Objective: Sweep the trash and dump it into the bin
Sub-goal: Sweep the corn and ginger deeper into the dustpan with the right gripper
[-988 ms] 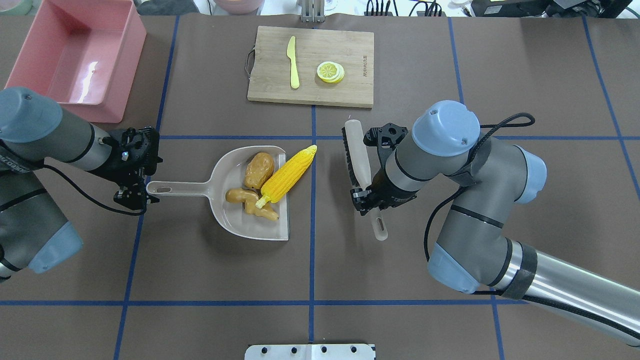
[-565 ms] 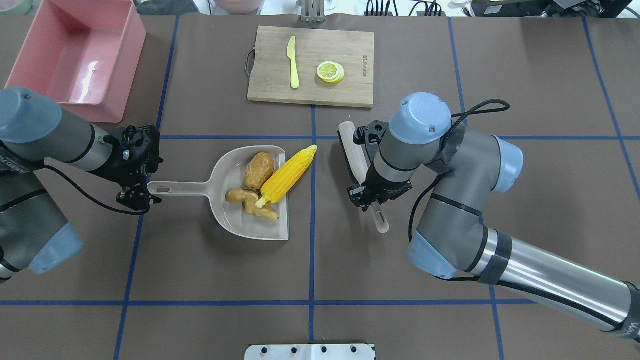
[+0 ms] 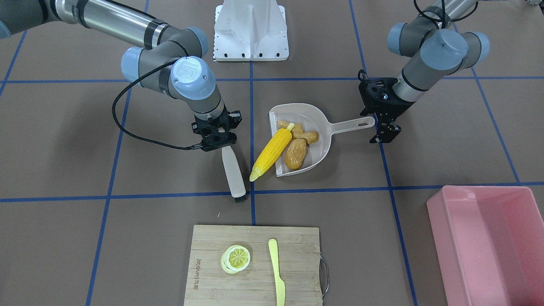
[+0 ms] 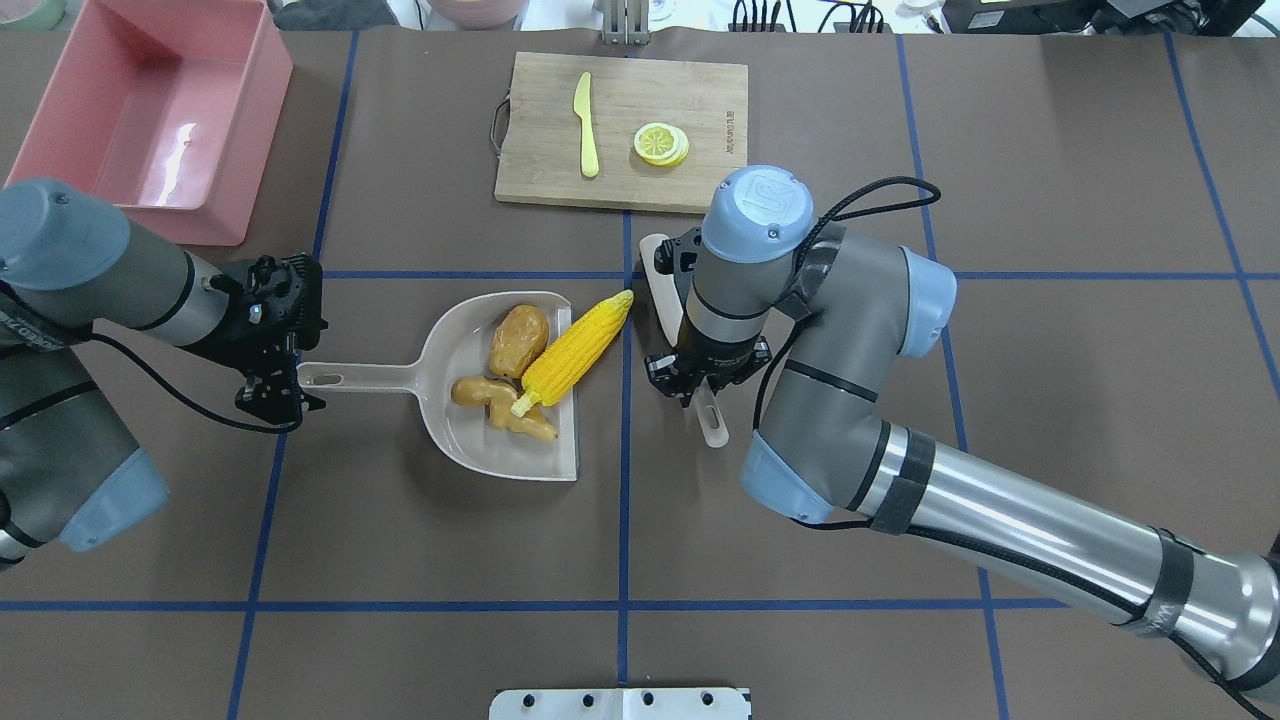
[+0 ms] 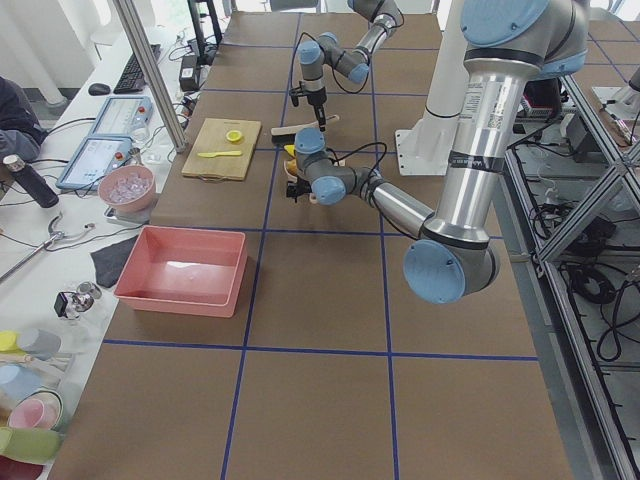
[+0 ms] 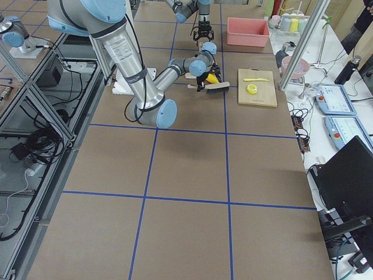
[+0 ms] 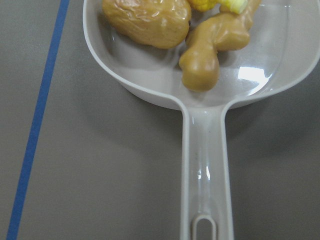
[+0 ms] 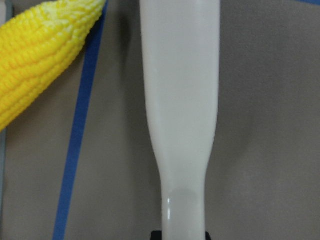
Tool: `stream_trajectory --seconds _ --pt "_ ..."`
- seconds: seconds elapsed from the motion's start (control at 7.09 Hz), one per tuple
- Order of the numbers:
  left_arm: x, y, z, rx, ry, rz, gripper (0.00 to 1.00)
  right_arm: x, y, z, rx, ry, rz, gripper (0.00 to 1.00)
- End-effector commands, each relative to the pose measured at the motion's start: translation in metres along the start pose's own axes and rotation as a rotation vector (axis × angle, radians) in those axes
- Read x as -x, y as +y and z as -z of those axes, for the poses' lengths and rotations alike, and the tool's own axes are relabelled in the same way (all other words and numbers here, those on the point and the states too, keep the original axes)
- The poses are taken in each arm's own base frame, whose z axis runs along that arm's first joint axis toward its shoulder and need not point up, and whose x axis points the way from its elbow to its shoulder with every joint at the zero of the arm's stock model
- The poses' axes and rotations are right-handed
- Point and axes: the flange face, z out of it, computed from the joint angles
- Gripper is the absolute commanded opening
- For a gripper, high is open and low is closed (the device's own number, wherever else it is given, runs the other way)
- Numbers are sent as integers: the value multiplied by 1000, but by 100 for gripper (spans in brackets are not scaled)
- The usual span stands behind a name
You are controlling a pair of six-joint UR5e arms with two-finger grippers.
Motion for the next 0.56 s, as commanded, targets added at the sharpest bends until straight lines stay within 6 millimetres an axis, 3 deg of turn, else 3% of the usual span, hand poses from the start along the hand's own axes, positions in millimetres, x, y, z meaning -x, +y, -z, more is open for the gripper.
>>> stream_trajectory --seconds 0.0,0.14,0.42 --pt "-1 -1 0 -2 0 -6 97 33 5 -5 15 -15 -15 0" --pt "0 -1 1 -5 -2 -9 97 54 18 -11 30 -27 -31 0" --pt "-1 -1 1 -6 -1 -9 97 79 35 -19 48 -42 -56 0"
